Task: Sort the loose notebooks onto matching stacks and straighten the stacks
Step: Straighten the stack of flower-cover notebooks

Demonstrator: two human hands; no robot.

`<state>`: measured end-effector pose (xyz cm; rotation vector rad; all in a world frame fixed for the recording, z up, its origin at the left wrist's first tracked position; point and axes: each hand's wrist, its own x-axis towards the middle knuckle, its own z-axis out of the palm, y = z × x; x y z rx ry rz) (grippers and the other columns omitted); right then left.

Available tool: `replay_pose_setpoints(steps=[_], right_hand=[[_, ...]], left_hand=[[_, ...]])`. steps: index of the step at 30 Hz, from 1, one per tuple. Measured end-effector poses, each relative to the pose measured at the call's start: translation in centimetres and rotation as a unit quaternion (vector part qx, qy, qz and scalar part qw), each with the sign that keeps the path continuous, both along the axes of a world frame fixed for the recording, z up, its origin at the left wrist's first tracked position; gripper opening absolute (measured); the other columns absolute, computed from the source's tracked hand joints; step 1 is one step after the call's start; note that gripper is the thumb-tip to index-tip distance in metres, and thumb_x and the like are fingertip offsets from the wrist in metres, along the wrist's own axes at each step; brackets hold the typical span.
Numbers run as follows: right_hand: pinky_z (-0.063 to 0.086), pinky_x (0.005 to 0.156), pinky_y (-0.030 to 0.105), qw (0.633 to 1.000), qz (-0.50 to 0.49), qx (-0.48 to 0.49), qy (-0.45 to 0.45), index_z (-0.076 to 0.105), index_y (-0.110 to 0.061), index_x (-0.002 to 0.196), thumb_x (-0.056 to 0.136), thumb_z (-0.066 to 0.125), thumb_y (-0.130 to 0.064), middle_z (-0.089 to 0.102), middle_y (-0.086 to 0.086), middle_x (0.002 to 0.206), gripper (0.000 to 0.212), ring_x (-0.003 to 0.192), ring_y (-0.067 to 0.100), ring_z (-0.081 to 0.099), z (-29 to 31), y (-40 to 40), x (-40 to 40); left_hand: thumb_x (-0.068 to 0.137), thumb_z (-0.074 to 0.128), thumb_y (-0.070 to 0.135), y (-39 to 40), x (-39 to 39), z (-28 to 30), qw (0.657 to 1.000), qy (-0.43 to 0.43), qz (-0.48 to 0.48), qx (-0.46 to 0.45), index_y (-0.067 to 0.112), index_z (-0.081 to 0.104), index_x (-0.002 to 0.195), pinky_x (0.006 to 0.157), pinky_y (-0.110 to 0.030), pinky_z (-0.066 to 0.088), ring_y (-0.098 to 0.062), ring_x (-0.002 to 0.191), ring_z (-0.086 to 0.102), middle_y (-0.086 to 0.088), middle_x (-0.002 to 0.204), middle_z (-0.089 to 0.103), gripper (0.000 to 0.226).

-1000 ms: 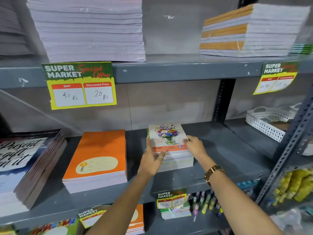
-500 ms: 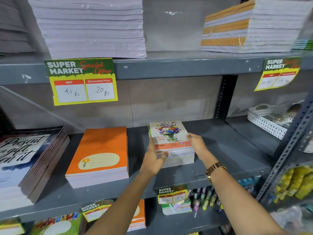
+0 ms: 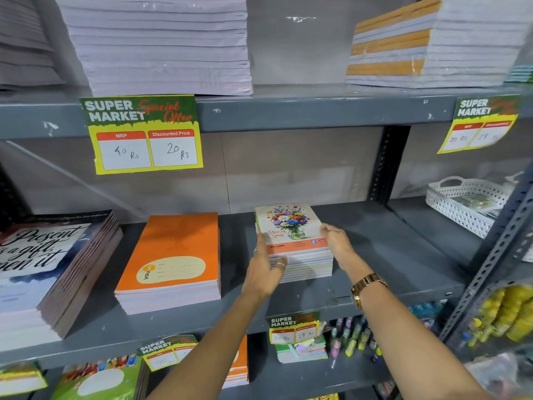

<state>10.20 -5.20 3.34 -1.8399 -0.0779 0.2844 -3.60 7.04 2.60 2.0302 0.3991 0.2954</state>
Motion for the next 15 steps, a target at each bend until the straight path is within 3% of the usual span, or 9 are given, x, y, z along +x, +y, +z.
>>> replay_pose_setpoints(steps=[4,8,15], right_hand=[[0.051,0.079,0.034,1.000,-0.009,0.015,-0.004,0.055,-0.009,0.124,0.100,0.039,-0.023,0.065,0.019,0.115,0.033,0.090,0.024,0.059,0.0,-0.1,-0.8],[0.045,0.100,0.043,0.985,-0.040,-0.073,-0.151,0.046,-0.017,0.135,0.098,0.040,-0.034,0.055,0.011,0.132,0.041,0.117,0.027,0.055,-1.2,-0.4,-2.3],[0.045,0.102,0.046,0.954,-0.005,-0.139,-0.266,0.031,-0.015,0.143,0.094,0.048,-0.031,0.050,0.009,0.137,0.054,0.128,0.028,0.045,-3.5,-1.6,-5.2]], left_hand=[[0.095,0.046,0.024,0.1,0.0,0.0,1.000,0.003,0.002,0.019,0.025,-0.003,0.147,0.104,-0.042,0.042,-0.024,0.124,0.049,-0.007,0.141,0.045,0.071],[0.095,0.045,0.025,0.3,-0.1,0.0,0.999,0.007,-0.003,0.036,0.026,0.000,0.147,0.097,-0.038,0.048,-0.022,0.120,0.051,-0.008,0.137,0.047,0.069],[0.091,0.052,0.030,0.7,-0.6,0.1,0.998,-0.005,0.010,0.056,0.024,0.011,0.146,0.097,-0.046,0.050,-0.026,0.121,0.054,-0.006,0.136,0.052,0.068]])
